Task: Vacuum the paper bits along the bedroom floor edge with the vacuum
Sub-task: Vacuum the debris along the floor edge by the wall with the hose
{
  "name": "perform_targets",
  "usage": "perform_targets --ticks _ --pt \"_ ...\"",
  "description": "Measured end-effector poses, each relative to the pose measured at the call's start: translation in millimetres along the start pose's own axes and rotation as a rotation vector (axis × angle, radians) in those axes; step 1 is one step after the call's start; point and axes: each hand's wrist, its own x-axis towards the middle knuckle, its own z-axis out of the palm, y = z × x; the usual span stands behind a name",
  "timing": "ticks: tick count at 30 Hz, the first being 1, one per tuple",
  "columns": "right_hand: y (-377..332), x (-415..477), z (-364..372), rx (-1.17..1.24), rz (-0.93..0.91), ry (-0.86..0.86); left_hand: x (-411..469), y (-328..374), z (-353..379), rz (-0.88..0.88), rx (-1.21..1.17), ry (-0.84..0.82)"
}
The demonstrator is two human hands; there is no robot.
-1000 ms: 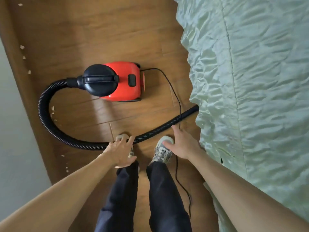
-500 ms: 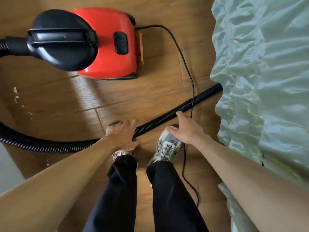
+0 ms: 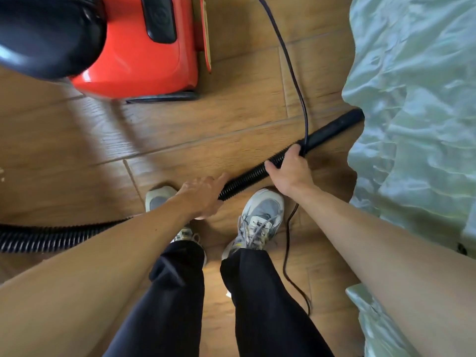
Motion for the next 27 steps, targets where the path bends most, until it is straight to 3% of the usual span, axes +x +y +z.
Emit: perform_targets --ticks 5,10,16,22,27 --pt "-5.2 16.5 12.0 0.394 0.337 0.22 9.3 -3.4 2.5 -0.001 0.041 -0.014" --pt "-7.5 33.8 23.5 0.694 0.51 0.287 13.6 -10.6 -4.0 0.025 0.004 -0.105" --pt "-17.6 4.6 27.6 0.831 0.486 0.077 -24.9 -28.5 -35.0 0.019 -0.039 -0.338" --pt "-52.9 -73.4 29.5 0.816 0.461 -0.187 -107.7 -45.2 -59.0 -0.127 -0.045 -0.608" --pt "-98.4 -129.9 31.3 0.78 0.321 -0.173 -175.0 -66.2 -56.6 -0.124 -0.112 -0.576"
